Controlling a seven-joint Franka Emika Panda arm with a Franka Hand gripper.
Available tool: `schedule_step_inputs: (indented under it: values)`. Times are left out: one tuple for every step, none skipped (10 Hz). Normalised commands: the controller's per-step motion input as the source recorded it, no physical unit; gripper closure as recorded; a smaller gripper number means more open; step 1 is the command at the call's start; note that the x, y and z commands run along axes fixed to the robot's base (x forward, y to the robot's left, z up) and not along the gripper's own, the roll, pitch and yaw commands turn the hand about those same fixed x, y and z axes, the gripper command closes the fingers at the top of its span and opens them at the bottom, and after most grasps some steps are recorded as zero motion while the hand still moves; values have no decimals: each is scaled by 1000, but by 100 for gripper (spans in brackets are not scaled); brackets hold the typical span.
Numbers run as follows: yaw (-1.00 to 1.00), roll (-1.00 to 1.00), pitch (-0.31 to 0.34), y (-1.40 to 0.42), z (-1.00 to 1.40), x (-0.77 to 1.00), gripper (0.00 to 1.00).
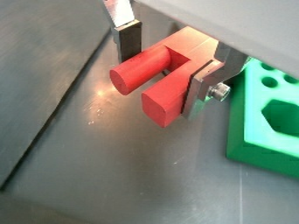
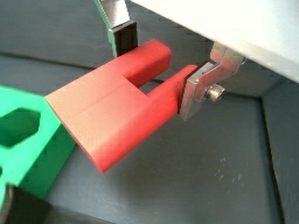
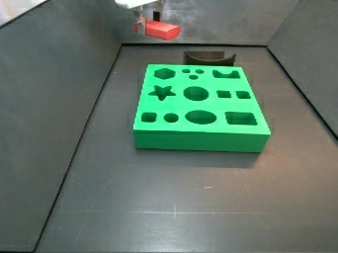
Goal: Pick up the square-circle object. Move up. Rotate the square-circle object. Place the square-circle object on the fixture. Regrasp the square-circle object. Move to above the board. Insert the square-circle object.
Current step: Rotate the square-circle object.
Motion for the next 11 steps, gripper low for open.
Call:
schedule_step_inputs:
  values:
    - [-1000, -5, -11, 13, -23, 31, 100]
    - [-1000, -5, -11, 13, -23, 31, 100]
    - [-1000, -6, -12, 13, -24, 31, 100]
    - [-1000, -6, -13, 14, -24, 30, 100]
    - [-1000, -7, -14, 14, -24, 30, 100]
    - [-1000, -8, -15, 14, -24, 30, 100]
    - [-1000, -9, -17, 14, -24, 30, 100]
    - [-1000, -10, -19, 14, -24, 29, 100]
    - [-1000, -12, -22, 14, -24, 29, 100]
    - [-1000, -13, -24, 14, -24, 29, 100]
    - [-1000, -16, -30, 14, -24, 28, 100]
